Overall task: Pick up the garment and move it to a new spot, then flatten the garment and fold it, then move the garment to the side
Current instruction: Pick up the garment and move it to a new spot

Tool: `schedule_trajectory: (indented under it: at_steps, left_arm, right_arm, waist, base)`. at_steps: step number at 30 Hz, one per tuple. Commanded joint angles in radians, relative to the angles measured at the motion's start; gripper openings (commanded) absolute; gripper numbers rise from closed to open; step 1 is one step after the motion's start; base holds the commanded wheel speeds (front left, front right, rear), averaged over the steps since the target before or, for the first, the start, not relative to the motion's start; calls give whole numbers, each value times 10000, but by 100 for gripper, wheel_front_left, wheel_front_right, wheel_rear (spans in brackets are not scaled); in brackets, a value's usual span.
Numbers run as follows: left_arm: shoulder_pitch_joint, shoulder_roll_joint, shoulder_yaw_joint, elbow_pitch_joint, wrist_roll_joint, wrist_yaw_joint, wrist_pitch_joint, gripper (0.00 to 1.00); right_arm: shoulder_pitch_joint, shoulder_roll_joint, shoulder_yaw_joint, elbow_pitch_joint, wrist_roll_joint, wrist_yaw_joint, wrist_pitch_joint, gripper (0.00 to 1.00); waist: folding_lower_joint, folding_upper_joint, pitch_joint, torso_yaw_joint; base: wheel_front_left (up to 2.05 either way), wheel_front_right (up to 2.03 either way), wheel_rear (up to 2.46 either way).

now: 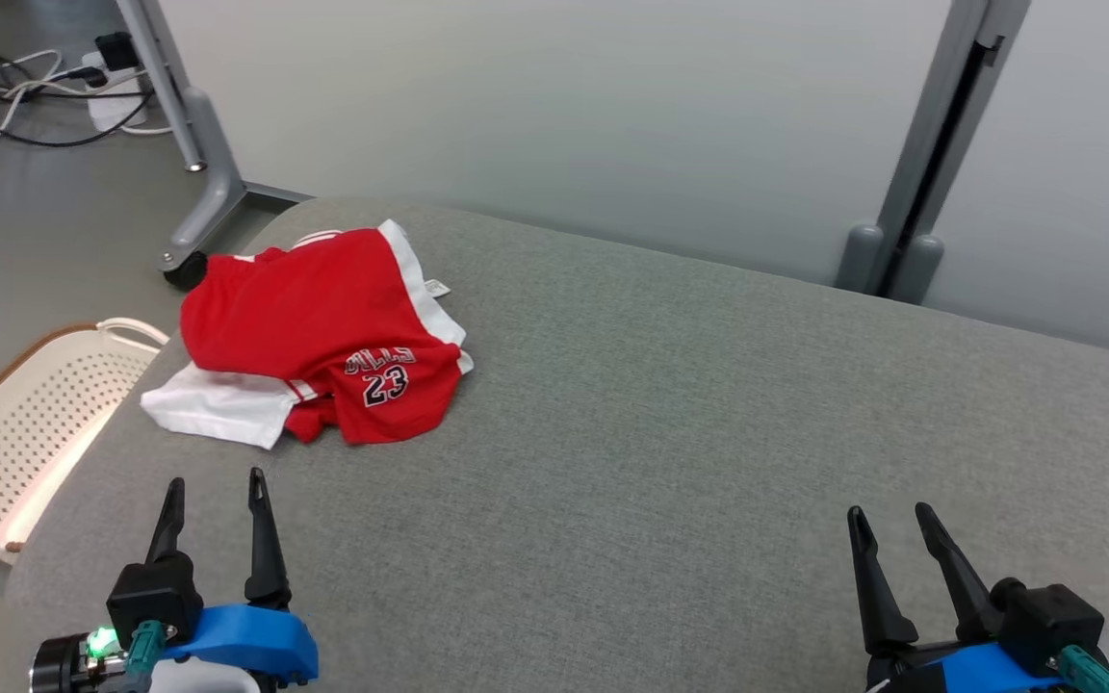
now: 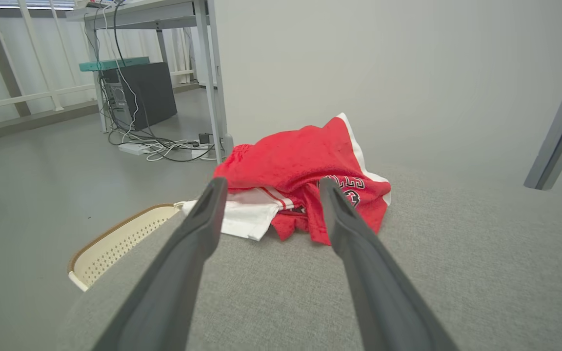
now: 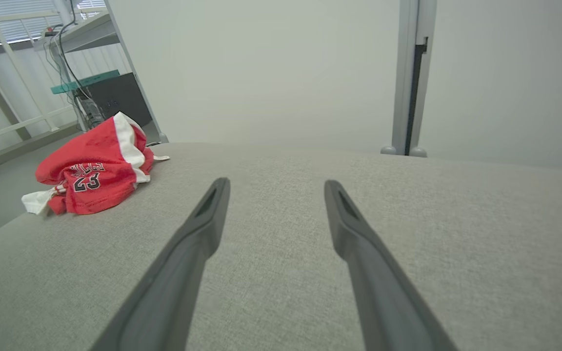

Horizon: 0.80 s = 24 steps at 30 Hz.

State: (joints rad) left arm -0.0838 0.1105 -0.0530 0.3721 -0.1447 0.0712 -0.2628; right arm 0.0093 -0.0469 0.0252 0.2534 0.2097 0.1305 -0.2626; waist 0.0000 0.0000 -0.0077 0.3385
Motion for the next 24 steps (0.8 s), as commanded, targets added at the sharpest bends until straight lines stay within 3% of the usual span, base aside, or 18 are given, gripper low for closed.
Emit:
schedule_trajectory:
  at_steps: [1,7,12,24]
  left_arm:
    - [-3,91,25,-29,-56,40,-23,100]
    - [22,224,41,-78,-131,37,6,100]
    - [209,321,179,-121,-254,96,18,100]
    - [-5,326,250,-245,-569,109,47,100]
  right_arm:
    - [46,-63,50,10,25,5,-35,100]
    - [-31,-65,146,63,36,5,-35,100]
    - [-116,-65,190,72,17,5,-35,100]
    - [-228,-63,338,123,-189,5,-35,100]
  waist:
    - [0,0,111,393]
    - [0,0,142,1118]
    - [0,0,152,1339]
    - [0,0,292,961]
  base:
    - [0,0,0]
    - [0,0,0]
    - [0,0,0]
    - [0,0,0]
